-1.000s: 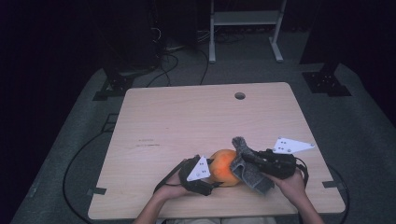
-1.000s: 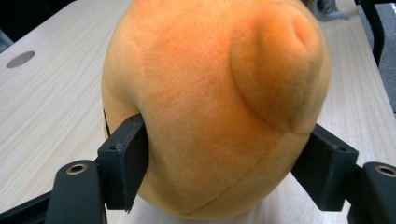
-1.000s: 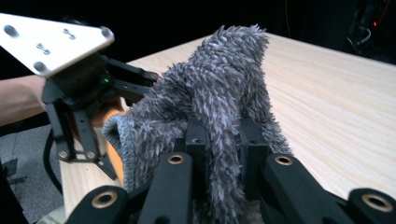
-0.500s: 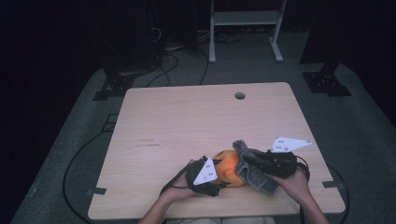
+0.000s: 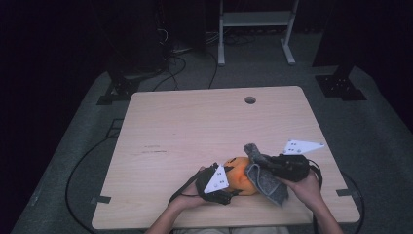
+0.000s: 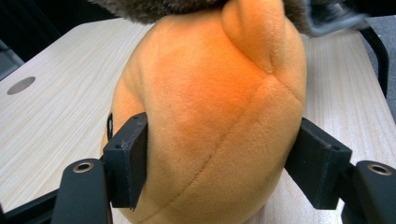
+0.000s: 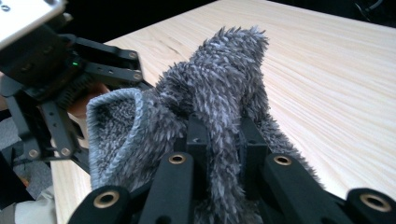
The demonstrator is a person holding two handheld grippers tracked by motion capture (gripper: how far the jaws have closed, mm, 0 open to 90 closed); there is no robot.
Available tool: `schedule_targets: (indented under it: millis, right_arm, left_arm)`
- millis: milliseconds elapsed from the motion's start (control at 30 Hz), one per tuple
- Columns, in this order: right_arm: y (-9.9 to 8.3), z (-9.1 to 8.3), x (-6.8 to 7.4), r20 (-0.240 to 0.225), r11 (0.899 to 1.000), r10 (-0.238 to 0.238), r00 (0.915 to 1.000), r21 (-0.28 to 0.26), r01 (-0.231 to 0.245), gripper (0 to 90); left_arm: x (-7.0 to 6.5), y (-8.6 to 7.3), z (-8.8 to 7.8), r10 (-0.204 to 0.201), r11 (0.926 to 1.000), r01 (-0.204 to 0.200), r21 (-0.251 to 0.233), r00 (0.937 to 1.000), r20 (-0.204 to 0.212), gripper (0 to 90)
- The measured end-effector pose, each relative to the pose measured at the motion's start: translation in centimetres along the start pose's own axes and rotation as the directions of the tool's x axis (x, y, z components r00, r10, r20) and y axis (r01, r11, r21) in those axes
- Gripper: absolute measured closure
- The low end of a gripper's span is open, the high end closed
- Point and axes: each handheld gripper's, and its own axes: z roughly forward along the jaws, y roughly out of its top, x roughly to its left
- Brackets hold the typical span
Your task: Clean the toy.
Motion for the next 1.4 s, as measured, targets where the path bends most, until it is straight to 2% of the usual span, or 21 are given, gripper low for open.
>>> schedule_targets:
  millis: [67, 167, 200, 267, 300, 400, 433, 467, 500, 533, 633, 733, 833, 900, 967, 1033, 1067, 1167, 1267, 1333, 1400]
  right_arm:
    - [0.0, -0.3, 0.0, 0.001, 1.0, 0.002, 1.0, -0.002, -0.002, 78.1]
    - [0.9, 0.2, 2.0, -0.07, 0.999, -0.045, 0.9966, -0.019, 0.043, 78.1]
    - [0.9, 0.2, 2.0, -0.07, 0.999, -0.045, 0.9966, -0.019, 0.043, 78.1]
    - [1.7, 0.9, 3.8, -0.103, 0.993, -0.12, 0.9874, -0.016, 0.119, 78.1]
    - [1.9, 1.4, 4.2, -0.074, 0.987, -0.161, 0.9842, 0.002, 0.161, 78.1]
    - [0.9, 1.0, 1.9, -0.043, 0.997, -0.077, 0.9961, -0.016, 0.076, 78.2]
    - [0.9, 1.0, 1.9, -0.043, 0.997, -0.077, 0.9961, -0.016, 0.076, 78.2]
    - [0.0, 0.3, 0.2, -0.009, 0.999, -0.028, 0.9996, -0.02, 0.028, 78.2]
    - [0.0, 0.3, 0.2, -0.009, 0.999, -0.028, 0.9996, -0.02, 0.028, 78.2]
    - [-0.8, -0.4, -0.8, 0.024, 1.0, 0.003, 0.9997, -0.015, -0.003, 78.2]
    - [-1.4, -1.0, -1.6, 0.059, 1.0, 0.022, 0.998, -0.007, -0.022, 78.1]
    - [-1.2, -1.2, -1.3, 0.049, 0.999, 0.039, 0.998, -0.04, -0.037, 78.0]
    - [-1.1, -0.7, -0.6, 0.056, 1.0, -0.01, 0.9984, -0.021, 0.011, 77.9]
    - [-1.7, -0.6, -1.6, 0.056, 0.999, 0.034, 0.9978, -0.01, -0.034, 78.0]
    - [-2.3, -0.9, -2.3, 0.084, 0.997, 0.074, 0.9937, -0.005, -0.074, 78.0]
    - [-2.2, -1.3, -2.1, 0.114, 0.998, 0.061, 0.9916, -0.01, -0.06, 78.1]
    - [-1.9, -1.6, -1.6, 0.099, 0.998, 0.055, 0.9936, -0.04, -0.051, 78.1]
    - [-0.4, -1.5, 0.2, 0.002, 0.994, -0.002, 1.0, -0.108, 0.002, 78.0]
    - [-0.1, -0.1, 1.0, 0.002, 0.997, -0.054, 0.9986, -0.054, 0.054, 78.0]
    - [-0.9, 0.2, 0.1, -0.015, 0.998, -0.007, 0.9999, -0.057, 0.006, 78.0]
    - [-1.5, -0.1, -1.1, 0.005, 0.998, 0.047, 0.9989, -0.05, -0.047, 78.0]
  left_arm:
    - [0.0, 0.0, 0.1, -0.007, 1.0, 0.007, -0.004, 1.0, 0.0, 28.9]
    - [-0.1, 0.2, 0.4, 0.002, 1.0, -0.002, 0.005, 1.0, -0.006, 28.6]
    - [-0.1, 0.2, 0.4, 0.002, 1.0, -0.002, 0.005, 1.0, -0.006, 28.5]
    - [-0.1, 0.1, 0.3, 0.004, 0.9999, -0.004, 0.014, 1.0, -0.009, 28.3]
    - [0.0, -0.1, 0.2, -0.015, 0.9998, 0.015, 0.009, 0.9998, -0.011, 28.3]
    - [0.2, -0.2, 0.2, -0.034, 0.9994, 0.034, -0.001, 0.9994, -0.012, 28.7]
    - [0.2, -0.2, 0.2, -0.034, 0.9994, 0.034, -0.001, 0.9994, -0.012, 28.7]
    - [0.2, -0.3, 0.2, -0.041, 0.9992, 0.041, -0.006, 0.9991, -0.008, 28.7]
    - [0.2, -0.3, 0.2, -0.041, 0.9992, 0.041, -0.006, 0.9991, -0.008, 28.6]
    - [0.3, -0.3, 0.2, -0.049, 0.9988, 0.049, -0.009, 0.9988, -0.004, 28.5]
    - [0.6, -0.5, 0.1, -0.082, 0.9965, 0.082, -0.015, 0.9966, -0.009, 27.1]
    - [0.9, -0.6, 0.2, -0.11, 0.9937, 0.11, -0.023, 0.9938, -0.011, 25.9]
    - [1.0, -0.7, 0.2, -0.123, 0.992, 0.122, -0.03, 0.9924, -0.01, 25.9]
    - [1.2, -0.7, 0.2, -0.137, 0.9901, 0.136, -0.035, 0.9905, -0.014, 26.2]
    - [1.3, -0.8, 0.2, -0.148, 0.9884, 0.148, -0.036, 0.9889, -0.009, 26.4]
    - [1.6, -0.9, 0.1, -0.167, 0.9851, 0.167, -0.042, 0.9859, -0.006, 26.3]
    - [1.7, -1.0, 0.1, -0.181, 0.9826, 0.18, -0.045, 0.9835, -0.005, 26.3]
    - [1.8, -1.1, 0.1, -0.201, 0.9781, 0.201, -0.055, 0.9795, -0.003, 26.3]
    - [2.0, -1.2, -0.1, -0.199, 0.9789, 0.199, -0.045, 0.9799, 0.0, 26.5]
    - [2.1, -1.4, -0.1, -0.218, 0.9744, 0.218, -0.055, 0.9759, 0.004, 26.7]
    - [2.3, -1.4, 0.0, -0.231, 0.9711, 0.231, -0.06, 0.9729, 0.008, 26.7]
